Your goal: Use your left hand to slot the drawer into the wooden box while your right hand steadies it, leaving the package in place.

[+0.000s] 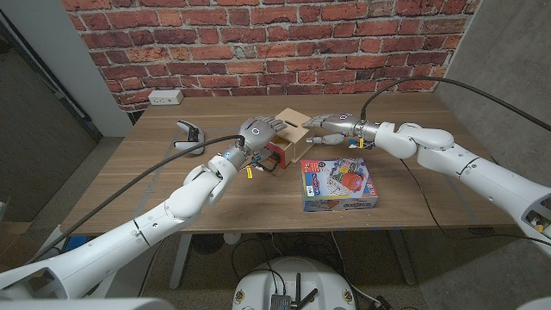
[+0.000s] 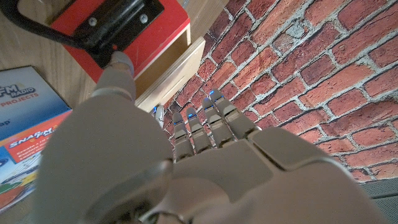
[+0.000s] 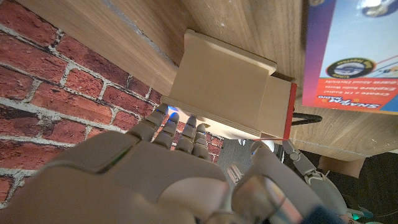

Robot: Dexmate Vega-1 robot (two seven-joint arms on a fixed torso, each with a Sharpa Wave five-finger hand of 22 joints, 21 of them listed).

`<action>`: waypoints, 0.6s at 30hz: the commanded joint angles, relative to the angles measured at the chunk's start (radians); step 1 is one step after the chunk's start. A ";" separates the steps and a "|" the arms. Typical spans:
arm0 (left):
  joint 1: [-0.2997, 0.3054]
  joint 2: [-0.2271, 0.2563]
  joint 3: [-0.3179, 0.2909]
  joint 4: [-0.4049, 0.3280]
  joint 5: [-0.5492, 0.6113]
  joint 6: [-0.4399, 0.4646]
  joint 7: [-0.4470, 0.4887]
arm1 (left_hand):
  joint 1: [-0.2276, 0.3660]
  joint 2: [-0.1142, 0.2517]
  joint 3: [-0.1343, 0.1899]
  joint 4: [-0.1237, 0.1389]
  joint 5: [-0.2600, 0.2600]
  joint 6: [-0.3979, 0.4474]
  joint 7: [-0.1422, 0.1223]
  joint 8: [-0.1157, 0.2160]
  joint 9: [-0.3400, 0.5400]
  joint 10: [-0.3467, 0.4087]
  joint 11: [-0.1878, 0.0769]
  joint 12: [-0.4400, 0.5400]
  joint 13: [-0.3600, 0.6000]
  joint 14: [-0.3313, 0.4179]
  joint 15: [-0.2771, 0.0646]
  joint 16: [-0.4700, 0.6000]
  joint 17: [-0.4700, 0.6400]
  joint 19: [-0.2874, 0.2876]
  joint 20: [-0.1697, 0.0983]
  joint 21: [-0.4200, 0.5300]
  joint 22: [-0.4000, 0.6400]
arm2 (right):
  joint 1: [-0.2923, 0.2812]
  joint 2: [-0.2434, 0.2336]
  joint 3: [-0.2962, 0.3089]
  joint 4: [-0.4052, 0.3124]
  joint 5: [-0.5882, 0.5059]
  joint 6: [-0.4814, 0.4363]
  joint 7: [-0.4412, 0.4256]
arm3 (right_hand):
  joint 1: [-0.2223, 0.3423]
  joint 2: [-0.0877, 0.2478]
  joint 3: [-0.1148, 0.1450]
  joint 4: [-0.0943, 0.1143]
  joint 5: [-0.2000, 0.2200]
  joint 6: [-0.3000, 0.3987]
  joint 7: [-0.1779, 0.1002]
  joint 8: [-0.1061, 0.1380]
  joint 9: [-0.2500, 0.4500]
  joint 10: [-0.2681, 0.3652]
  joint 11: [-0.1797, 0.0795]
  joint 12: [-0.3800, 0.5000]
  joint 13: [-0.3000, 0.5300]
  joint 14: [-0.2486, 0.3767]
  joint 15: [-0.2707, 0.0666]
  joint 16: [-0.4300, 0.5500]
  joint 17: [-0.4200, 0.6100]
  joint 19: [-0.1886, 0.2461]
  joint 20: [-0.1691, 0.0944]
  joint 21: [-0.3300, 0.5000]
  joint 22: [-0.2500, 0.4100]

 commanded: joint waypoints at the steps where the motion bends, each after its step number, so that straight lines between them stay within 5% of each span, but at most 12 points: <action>1: -0.007 -0.024 0.015 0.044 0.023 0.010 0.053 | -0.008 0.003 0.000 0.002 -0.002 -0.037 0.019 -0.005 0.000 -0.029 0.013 0.000 0.000 -0.029 -0.067 0.000 0.005 -0.022 -0.136 -0.003 0.003 | 0.000 0.003 -0.003 -0.001 -0.001 -0.007 -0.001 | -0.001 0.039 0.005 -0.001 -0.004 -0.008 0.000 0.005 0.002 0.007 0.005 0.002 0.000 -0.001 -0.073 0.001 0.003 0.002 -0.081 0.006 0.001; 18: -0.005 -0.034 0.035 0.063 0.027 0.036 0.081 | -0.012 0.008 0.002 0.001 -0.002 -0.082 0.034 -0.003 -0.001 -0.069 0.004 0.002 0.000 -0.064 -0.052 0.001 0.005 -0.053 -0.132 -0.003 0.003 | 0.003 0.003 -0.002 0.005 0.007 -0.005 0.000 | -0.002 0.039 0.006 -0.001 -0.005 -0.008 0.000 0.005 0.002 0.007 0.005 0.002 0.000 0.000 -0.073 0.002 0.003 0.002 -0.080 0.006 0.001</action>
